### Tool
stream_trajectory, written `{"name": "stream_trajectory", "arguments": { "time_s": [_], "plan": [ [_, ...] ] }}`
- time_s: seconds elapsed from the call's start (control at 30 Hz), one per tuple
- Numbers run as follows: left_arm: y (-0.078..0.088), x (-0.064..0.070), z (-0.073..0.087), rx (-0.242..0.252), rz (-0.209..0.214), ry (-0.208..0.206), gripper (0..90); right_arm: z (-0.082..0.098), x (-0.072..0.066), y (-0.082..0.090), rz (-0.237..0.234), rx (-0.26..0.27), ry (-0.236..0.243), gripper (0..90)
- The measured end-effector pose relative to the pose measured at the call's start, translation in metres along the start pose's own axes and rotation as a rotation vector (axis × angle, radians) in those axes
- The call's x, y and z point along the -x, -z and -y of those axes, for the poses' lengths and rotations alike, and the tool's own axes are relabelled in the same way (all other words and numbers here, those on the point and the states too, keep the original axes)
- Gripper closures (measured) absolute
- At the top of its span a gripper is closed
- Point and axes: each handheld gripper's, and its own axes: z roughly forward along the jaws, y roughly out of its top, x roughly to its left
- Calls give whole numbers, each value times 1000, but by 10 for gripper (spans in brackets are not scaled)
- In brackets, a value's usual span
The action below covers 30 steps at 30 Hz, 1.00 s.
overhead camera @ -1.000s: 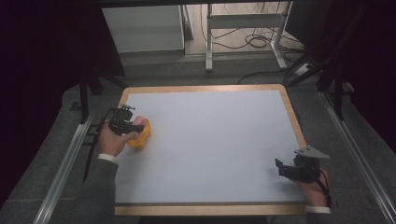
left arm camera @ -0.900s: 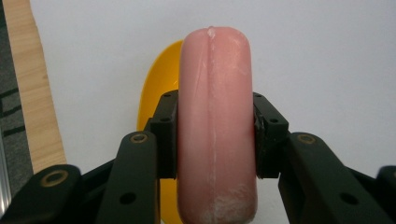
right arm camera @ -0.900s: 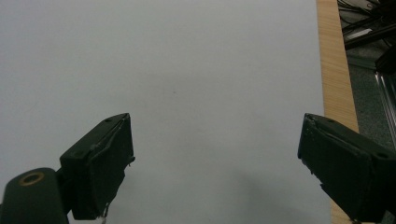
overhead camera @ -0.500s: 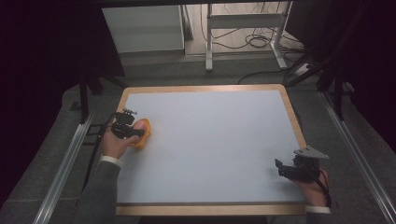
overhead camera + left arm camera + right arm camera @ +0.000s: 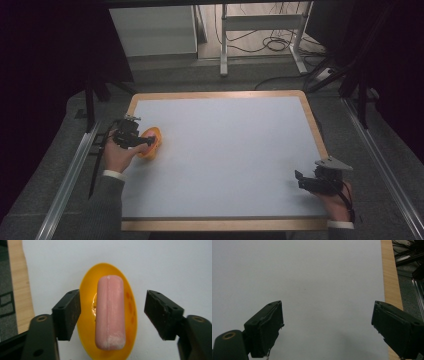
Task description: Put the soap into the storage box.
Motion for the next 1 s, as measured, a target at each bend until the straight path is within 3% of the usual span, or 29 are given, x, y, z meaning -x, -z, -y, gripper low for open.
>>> {"name": "stream_trajectory", "arguments": {
  "time_s": [0.2,0.33,0.5,0.73,1.0],
  "plan": [
    [16,13,11,53,39,-37,258,0,-1,0,-1,0,2,103],
    [20,25,22,59,70,-78,258,-1,-2,0,1,1,6,103],
    [22,36,36,82,105,-85,258,-1,-3,0,1,-2,5,103],
    [14,48,58,82,164,-84,259,-1,-3,1,-1,3,10,103],
    [-4,58,79,40,190,-104,260,-1,-3,1,-2,3,11,103]
  ]
}}
